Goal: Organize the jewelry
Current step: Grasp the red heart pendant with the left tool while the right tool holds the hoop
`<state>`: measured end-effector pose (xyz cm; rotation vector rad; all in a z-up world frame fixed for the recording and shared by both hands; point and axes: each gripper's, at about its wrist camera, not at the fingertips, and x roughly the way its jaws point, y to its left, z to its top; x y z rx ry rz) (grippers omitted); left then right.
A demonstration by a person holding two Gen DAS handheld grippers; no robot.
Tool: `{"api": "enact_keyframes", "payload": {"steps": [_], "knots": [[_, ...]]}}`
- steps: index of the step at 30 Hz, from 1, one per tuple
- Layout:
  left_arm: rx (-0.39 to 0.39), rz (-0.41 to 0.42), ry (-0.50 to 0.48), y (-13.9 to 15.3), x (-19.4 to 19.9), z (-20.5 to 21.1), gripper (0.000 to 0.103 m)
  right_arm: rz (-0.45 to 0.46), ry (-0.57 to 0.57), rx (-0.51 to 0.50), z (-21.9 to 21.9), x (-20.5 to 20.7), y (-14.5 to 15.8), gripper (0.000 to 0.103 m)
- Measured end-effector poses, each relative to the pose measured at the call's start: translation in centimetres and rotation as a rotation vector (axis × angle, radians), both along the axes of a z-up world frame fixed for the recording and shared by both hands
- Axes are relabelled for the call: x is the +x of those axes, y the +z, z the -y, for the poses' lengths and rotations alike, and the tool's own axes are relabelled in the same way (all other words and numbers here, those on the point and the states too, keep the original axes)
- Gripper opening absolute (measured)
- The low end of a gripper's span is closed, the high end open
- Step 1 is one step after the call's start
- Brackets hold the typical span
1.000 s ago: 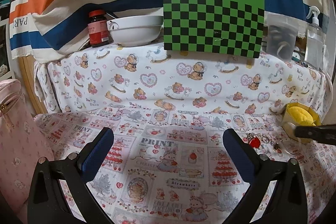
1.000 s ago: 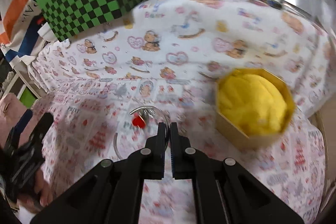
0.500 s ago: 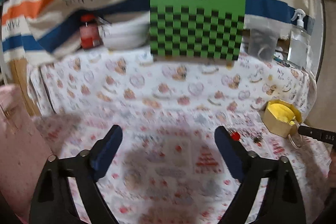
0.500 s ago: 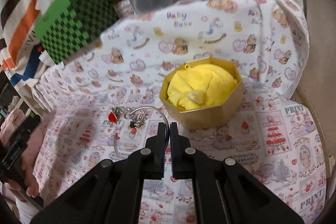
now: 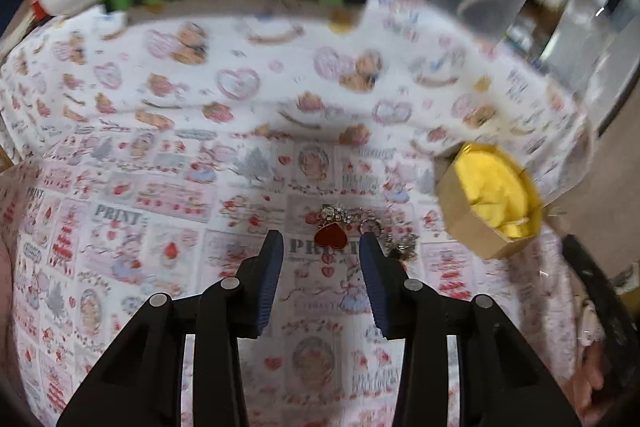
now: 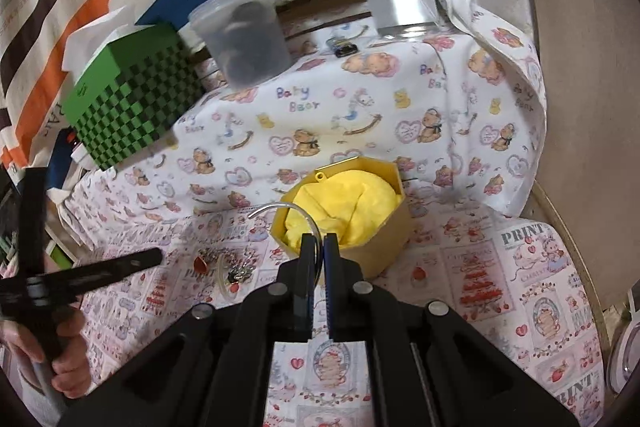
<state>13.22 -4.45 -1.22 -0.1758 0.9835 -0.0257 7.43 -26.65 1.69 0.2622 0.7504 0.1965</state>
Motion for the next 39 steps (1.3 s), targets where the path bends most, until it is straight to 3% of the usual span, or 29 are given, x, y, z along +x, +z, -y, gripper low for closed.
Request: {"api": "enact_keyframes", "payload": {"steps": [2,6,11,16,28,32,39], "knots": [[0.003,-0.026,0.02,-0.8,1.0,0.3,0.026,-0.003,-0.003,0.006,0.1,0.0,-0.1,0.004],[-0.025,-0.014,0.002,-1.1,1.4,0.6,0.026,-0.002,-0.014,0.019,0.5,0.0,0.0,0.004],[0.0,0.011,0.028,-1.5,0.9,0.8,0.027,-0.009,-0.002,0.031,0.6,0.1,-0.1,0.004],[-0.069,-0.032,0.025,-3.1,1.7,-0.1,0.027,-0.003,0.006,0.02,0.3,0.0,-0.1,0.004],[-0.054,-0.038,-0.004,-3.5,2.3,0.0,0.024,-0.019,-0.001,0.014,0.3,0.3,-0.6,0.004],[-0.101,-0.038,0.008,-3.5,1.8,-0.3,0.024,-0.008,-0.007,0.023,0.5,0.2,-0.4,0.004],[-0.097,0.053,-0.01,-1.2,-0.1,-1.0,0.024,0.012,-0.015,0.101,1.5,-0.1,0.1,0.004]]}}
